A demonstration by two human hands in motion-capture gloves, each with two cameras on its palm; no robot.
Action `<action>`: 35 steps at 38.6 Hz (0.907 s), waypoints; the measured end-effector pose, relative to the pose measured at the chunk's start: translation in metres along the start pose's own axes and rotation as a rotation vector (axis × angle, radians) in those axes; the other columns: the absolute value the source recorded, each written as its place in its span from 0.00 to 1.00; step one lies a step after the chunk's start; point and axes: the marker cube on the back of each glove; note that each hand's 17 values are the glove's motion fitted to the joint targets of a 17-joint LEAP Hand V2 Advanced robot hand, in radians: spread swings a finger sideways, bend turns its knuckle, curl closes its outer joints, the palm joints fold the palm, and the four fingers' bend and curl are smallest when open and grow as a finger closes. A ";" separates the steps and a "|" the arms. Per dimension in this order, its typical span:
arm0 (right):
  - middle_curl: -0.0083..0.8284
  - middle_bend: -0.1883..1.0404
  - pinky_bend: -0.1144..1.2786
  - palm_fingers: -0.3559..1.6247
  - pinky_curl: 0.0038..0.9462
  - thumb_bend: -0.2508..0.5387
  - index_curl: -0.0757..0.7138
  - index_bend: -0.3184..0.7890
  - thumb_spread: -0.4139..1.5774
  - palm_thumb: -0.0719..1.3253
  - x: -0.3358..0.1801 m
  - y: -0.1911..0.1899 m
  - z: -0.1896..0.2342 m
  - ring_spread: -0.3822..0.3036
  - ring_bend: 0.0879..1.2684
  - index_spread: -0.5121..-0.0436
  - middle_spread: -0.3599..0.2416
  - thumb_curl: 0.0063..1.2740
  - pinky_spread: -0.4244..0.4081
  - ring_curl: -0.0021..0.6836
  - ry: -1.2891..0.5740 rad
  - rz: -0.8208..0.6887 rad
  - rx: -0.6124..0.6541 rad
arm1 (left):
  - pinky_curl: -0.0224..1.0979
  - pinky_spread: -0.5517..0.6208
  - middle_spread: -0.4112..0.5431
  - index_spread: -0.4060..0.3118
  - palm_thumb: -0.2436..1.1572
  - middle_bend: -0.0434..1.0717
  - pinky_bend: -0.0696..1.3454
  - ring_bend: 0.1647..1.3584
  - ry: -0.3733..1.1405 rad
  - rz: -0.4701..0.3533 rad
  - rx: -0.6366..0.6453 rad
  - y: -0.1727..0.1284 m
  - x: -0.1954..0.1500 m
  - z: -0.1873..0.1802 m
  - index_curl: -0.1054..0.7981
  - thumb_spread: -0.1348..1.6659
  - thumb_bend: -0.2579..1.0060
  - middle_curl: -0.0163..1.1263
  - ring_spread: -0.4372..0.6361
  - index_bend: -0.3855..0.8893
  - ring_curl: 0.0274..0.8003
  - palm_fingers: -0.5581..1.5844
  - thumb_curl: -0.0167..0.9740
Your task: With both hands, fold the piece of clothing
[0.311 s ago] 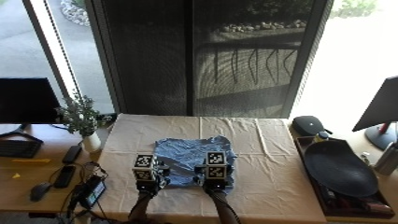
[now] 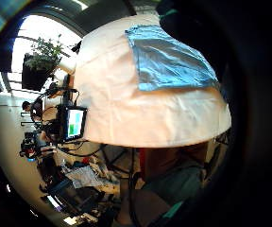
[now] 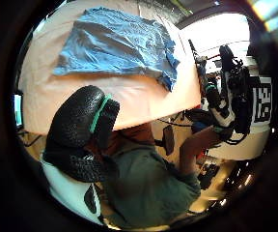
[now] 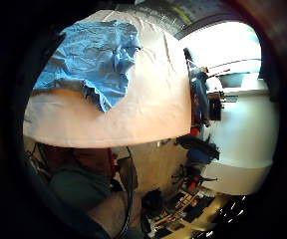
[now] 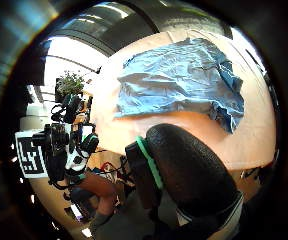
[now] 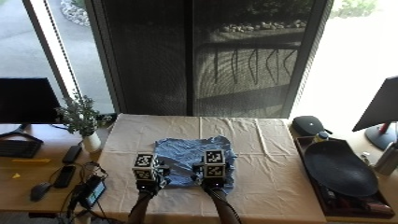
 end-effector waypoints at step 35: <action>0.29 0.30 0.57 0.17 0.34 0.31 0.39 0.42 0.80 0.31 0.028 -0.003 0.013 0.83 0.14 0.22 0.64 0.19 0.85 0.27 0.015 0.044 -0.028 | 0.26 0.71 0.51 0.43 0.41 0.28 0.55 0.40 0.019 0.009 -0.041 -0.005 0.003 0.015 0.30 0.72 0.19 0.31 0.66 0.39 0.32 0.35 0.27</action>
